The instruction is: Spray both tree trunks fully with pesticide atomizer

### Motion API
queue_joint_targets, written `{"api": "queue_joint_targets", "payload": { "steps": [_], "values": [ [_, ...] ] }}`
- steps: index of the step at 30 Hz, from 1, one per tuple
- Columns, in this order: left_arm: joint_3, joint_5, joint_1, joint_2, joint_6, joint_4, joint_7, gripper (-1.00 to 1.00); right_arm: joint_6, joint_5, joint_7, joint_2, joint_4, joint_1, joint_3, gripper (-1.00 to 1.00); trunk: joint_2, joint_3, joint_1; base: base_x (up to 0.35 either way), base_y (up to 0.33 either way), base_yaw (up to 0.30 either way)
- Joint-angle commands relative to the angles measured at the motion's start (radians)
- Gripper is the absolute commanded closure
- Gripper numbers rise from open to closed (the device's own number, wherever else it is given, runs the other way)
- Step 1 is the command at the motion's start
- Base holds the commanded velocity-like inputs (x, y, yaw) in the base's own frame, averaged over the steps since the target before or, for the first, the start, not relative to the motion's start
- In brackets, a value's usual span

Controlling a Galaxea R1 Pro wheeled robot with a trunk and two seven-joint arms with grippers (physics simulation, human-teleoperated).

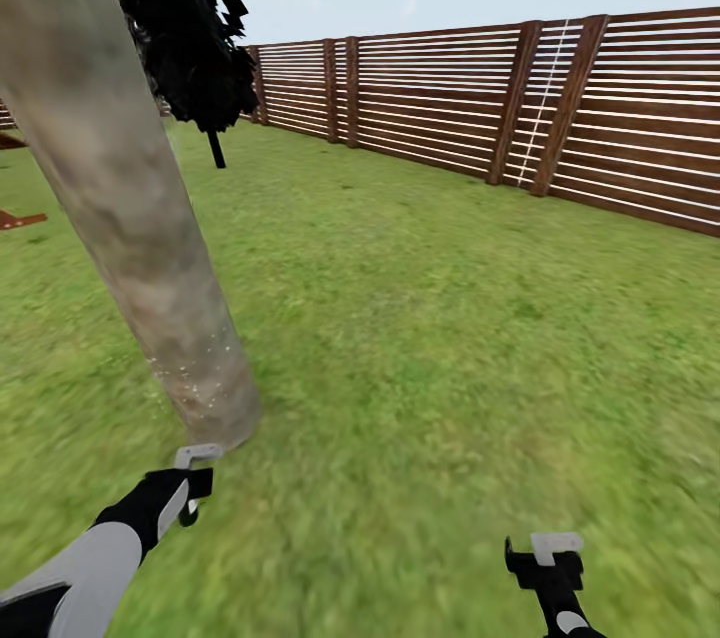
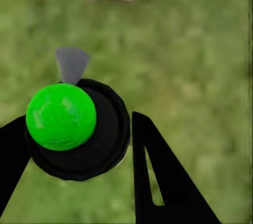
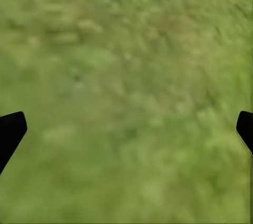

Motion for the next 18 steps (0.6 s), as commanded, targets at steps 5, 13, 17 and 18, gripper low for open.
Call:
{"api": "queue_joint_targets", "payload": {
  "steps": [5, 13, 17, 18],
  "values": [
    [0.007, -0.008, 0.0, -0.001, -0.004, -0.002, 0.0, 1.0, -0.003, 0.011, -0.002, 0.0, 0.001, -0.001, -0.009, -1.0, 0.0, -0.001, 0.0, 0.049, -0.261, 0.0],
    [0.023, -0.005, 0.001, 0.01, -0.008, -0.004, 0.002, 1.0, -0.003, 0.01, -0.003, -0.001, 0.0, 0.0, -0.01, -1.0, 0.0, -0.001, 0.0, 0.14, -0.241, 0.153],
    [0.03, -0.003, 0.001, 0.011, -0.009, -0.004, 0.002, 1.0, -0.003, 0.01, -0.003, -0.001, 0.0, 0.0, -0.01, -1.0, 0.0, -0.001, 0.0, 0.188, -0.222, 0.277],
    [0.03, -0.002, 0.001, 0.01, -0.009, -0.004, 0.002, 1.0, -0.003, 0.011, -0.003, -0.001, 0.0, 0.0, -0.01, -1.0, 0.0, -0.001, 0.0, 0.062, -0.261, 0.277]
  ]
}}
